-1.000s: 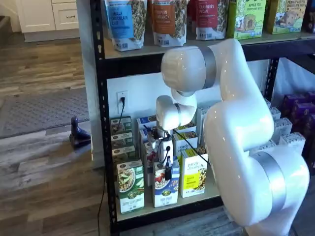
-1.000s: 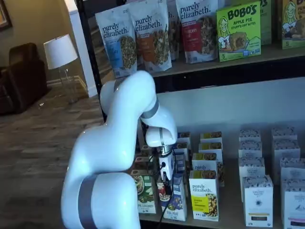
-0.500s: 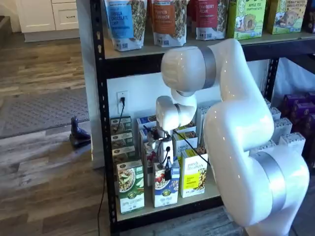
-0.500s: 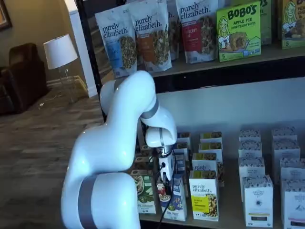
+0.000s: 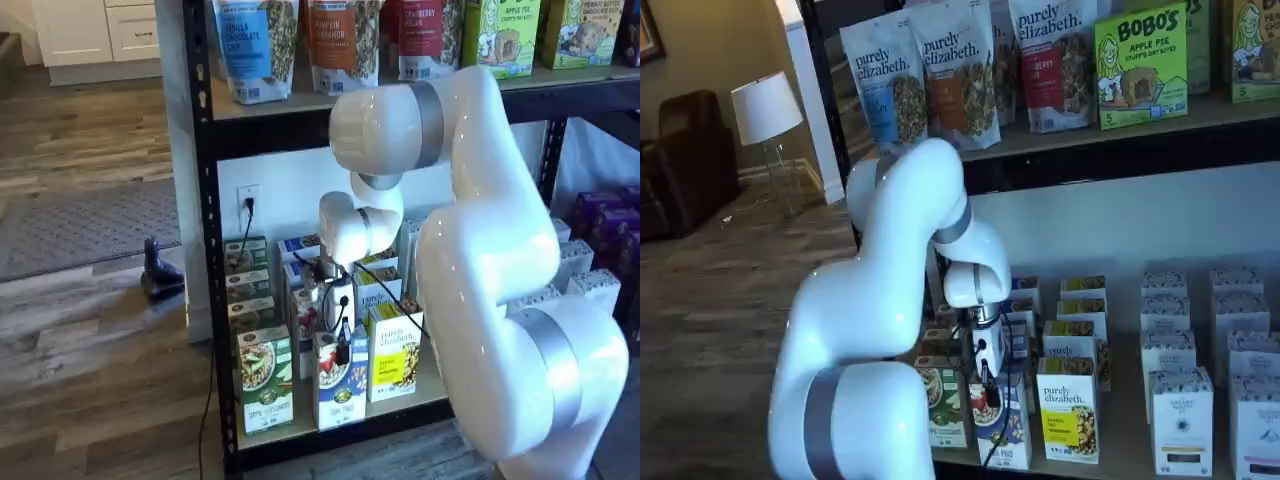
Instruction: Pick up the blue and white box that is on the bottom shelf, the second box from the left
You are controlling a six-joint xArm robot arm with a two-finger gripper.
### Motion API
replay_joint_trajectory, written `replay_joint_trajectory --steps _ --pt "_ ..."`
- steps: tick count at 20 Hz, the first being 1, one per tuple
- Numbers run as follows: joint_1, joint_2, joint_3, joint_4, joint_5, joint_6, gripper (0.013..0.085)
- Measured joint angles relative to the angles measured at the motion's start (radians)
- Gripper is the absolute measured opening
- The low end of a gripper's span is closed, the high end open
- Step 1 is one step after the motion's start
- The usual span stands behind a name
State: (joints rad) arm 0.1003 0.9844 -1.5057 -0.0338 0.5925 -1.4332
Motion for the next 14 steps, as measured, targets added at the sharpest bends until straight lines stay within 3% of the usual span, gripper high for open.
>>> replay_joint_trajectory --steps 14 --pt "0.037 -0.267 0.338 0.014 -0.070 0.024 0.0530"
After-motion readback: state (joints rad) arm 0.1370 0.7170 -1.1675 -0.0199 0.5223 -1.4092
